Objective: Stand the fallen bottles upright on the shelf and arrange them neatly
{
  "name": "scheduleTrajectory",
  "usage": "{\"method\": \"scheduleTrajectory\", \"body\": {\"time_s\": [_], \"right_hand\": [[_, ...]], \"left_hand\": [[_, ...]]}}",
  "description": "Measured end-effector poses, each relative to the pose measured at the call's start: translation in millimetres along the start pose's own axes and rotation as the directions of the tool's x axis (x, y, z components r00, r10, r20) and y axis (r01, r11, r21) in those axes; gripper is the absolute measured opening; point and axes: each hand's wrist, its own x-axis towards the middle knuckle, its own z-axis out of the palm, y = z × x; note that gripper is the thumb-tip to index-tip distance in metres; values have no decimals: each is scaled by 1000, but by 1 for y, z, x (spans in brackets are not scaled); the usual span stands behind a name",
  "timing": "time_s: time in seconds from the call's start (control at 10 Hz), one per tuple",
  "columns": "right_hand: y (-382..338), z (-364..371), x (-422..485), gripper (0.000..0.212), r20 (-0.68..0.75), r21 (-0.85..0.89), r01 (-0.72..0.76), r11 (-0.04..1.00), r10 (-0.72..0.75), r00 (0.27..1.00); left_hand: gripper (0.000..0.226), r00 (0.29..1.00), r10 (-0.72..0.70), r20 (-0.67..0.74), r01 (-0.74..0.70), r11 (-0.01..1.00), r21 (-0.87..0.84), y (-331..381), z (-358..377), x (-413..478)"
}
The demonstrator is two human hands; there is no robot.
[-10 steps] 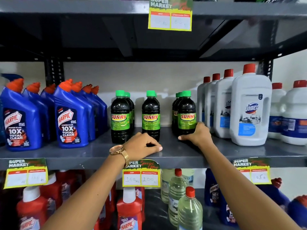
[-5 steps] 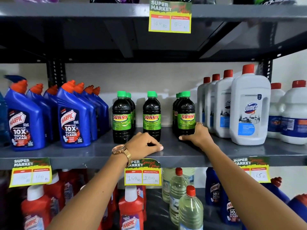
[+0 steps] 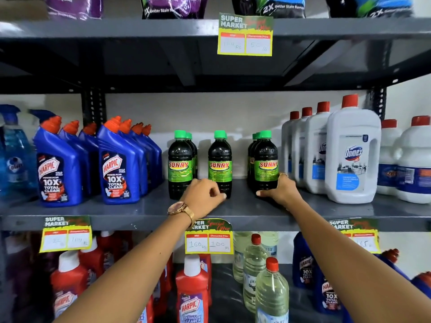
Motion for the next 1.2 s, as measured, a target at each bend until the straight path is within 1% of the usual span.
{"method": "scheduleTrajectory", "body": {"time_s": [0.1,0.2,0.3,0.4,0.5,0.7,0.8,0.9,1.0,1.1,1.2], "right_hand": [[-1,0,0,81,8,-7,1,1000,-1,1000],[-1,0,-1,81,15,-3,-6,1000,7,1000],[-2,0,-1,81,10,-6,-5,1000,6,1000],[-1,0,-1,81,7,0,-9,1000,9,1000],[1,0,2,80,4,3,-4,1000,4,1000],[3,1,5,81,13,6,-1,1000,1,1000],[3,2,4,83,7,7,-10,1000,10,1000],[4,1,4,84,3,17,-6,1000,6,1000],[2,1,2,83,6,23,-16,1000,16,1000],[1,-4,-3,96,-23,72,-15,997,17,1000],[-1,-6,-3,100,-259,221,162,962,-103,960]], "left_hand": [[47,974,-204,-95,204,979,-7,-3,-2,6],[82,937,-337,94,340,940,-19,-1,1,16],[81,915,-365,173,386,916,-108,7,7,27],[74,906,-393,160,408,910,-75,12,14,33],[70,915,-392,96,395,918,-14,13,18,33],[75,932,-357,67,356,934,36,15,23,33],[72,931,-361,59,359,933,38,17,23,32],[71,933,-356,53,355,934,38,17,23,31],[74,929,-363,79,361,932,39,17,21,30],[80,936,-335,109,337,941,4,19,15,26],[83,976,-220,-13,220,974,58,21,-4,19]]}}
